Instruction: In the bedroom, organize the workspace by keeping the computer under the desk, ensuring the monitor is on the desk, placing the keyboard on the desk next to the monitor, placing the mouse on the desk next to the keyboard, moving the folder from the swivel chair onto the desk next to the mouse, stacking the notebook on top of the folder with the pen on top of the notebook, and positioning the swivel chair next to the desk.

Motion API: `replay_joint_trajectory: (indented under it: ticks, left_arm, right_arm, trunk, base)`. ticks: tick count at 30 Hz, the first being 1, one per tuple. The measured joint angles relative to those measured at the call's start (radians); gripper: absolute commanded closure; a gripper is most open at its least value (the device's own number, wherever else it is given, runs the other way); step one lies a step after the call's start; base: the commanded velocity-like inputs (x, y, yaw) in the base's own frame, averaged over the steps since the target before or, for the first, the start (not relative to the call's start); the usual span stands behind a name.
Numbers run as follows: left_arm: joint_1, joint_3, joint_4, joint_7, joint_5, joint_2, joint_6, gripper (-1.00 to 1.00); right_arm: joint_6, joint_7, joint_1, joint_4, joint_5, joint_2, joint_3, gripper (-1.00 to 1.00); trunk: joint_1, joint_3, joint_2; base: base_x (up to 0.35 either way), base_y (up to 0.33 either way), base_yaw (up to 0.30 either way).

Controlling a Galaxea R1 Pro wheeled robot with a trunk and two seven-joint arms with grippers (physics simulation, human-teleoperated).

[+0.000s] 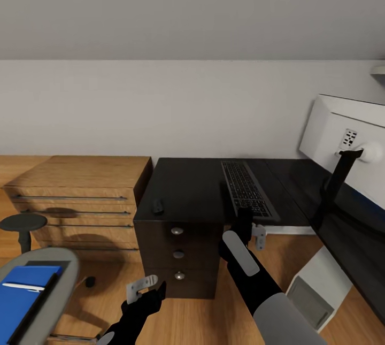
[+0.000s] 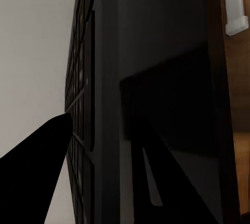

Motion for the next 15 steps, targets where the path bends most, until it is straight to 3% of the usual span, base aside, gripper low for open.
replay_joint_trajectory:
  ticks: [6,15]
  left_arm:
    - [0.0,0.0,0.0,0.0,0.0,0.0,-0.001,-1.0]
    - [0.0,-0.001,-0.001,0.0,0.0,0.0,-0.001,-1.0]
  right_arm:
    - [0.001,-0.001,0.0,0.0,0.0,0.0,0.0,1.0]
    - [0.002,0.0,0.0,0.0,0.002,0.0,0.0,1.0]
  trunk:
    - [0.023,-0.019,-0.042]
    - [0.023,-0.019,-0.042]
  base:
    - [0.0,0.0,0.0]
    - [0.0,0.0,0.0]
